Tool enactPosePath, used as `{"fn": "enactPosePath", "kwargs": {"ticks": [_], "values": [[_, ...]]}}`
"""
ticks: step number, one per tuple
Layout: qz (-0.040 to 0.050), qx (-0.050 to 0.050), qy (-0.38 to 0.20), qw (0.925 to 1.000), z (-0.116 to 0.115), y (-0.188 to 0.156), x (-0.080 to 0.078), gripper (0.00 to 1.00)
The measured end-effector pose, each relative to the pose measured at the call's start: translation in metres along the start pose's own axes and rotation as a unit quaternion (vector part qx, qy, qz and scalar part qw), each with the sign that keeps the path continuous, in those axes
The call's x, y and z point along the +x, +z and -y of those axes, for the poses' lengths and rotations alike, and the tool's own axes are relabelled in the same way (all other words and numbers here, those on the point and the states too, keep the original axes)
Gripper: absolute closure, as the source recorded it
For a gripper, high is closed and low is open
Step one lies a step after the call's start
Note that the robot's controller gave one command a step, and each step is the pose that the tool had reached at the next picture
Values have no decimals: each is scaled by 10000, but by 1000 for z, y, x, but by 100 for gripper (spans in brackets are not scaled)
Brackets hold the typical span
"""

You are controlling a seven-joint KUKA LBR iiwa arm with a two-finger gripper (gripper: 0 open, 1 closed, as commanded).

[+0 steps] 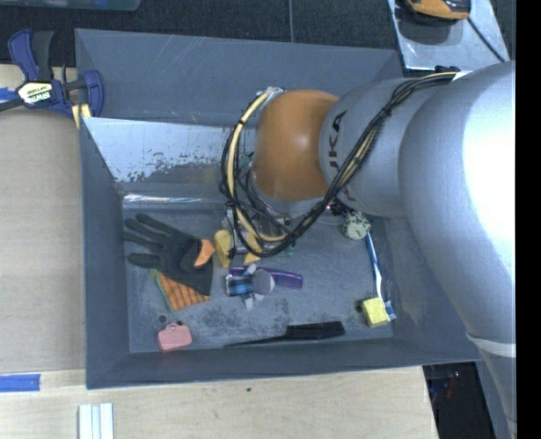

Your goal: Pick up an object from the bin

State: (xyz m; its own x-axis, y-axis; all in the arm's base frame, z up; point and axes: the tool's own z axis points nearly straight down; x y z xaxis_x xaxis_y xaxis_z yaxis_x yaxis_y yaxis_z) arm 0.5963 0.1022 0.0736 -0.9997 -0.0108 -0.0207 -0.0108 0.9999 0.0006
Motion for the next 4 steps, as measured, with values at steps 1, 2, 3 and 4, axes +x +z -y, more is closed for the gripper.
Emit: {"fn": "enactPosePath", "kwargs": {"ticks": [1,2,3,4], "values": [[1,0,-1,10000,0,0,0,100],[5,0,-4,10000,0,-13,0,100],[38,-3,-7,10000,0,-23,-1,100],[-4,1,-10,10000,1,-56,0,100]]}}
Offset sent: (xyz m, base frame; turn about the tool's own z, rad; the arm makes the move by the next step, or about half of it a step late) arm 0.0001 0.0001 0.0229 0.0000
